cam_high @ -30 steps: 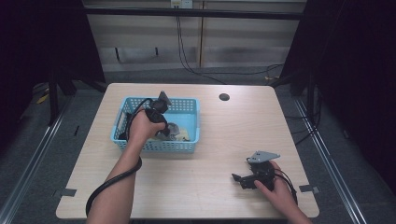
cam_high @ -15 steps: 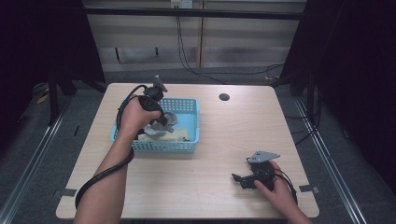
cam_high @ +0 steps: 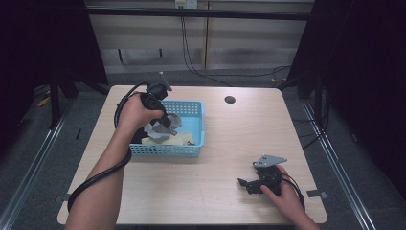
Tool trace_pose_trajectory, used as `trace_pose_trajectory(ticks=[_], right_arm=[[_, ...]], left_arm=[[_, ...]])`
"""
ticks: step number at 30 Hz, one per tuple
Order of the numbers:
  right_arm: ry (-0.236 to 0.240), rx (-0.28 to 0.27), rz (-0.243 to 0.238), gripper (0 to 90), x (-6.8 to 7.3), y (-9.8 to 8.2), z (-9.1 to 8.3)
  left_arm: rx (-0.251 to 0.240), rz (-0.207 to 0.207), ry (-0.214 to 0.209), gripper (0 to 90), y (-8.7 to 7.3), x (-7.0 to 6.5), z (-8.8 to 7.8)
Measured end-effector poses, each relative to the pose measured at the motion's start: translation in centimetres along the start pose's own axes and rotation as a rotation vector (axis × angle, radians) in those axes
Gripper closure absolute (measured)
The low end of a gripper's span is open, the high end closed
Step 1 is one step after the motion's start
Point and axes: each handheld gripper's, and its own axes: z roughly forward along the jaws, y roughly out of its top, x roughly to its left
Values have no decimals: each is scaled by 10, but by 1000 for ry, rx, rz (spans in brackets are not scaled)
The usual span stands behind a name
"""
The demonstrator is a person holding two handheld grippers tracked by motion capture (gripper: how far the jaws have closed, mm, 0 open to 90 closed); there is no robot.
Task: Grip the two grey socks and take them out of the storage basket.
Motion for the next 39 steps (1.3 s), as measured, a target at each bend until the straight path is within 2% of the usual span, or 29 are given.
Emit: trace_pose_trajectory(ticks=[9, 17, 25, 34, 39], right_arm=[[0, -3, -5, 109, 0, 0, 0], [-1, -1, -3, 109, 0, 0, 0], [-1, -1, -2, 109, 0, 0, 0], [-1, 0, -2, 109, 0, 0, 0], [0, -3, -5, 109, 0, 0, 0]], left_arm=[[-18, 43, -30, 825, -7, -14, -9], [-10, 79, -47, 825, -18, -22, -16], [-10, 85, -56, 825, -34, -26, -22], [14, 93, -84, 825, -51, -35, -12], [7, 106, -105, 807, -57, -40, -6]])
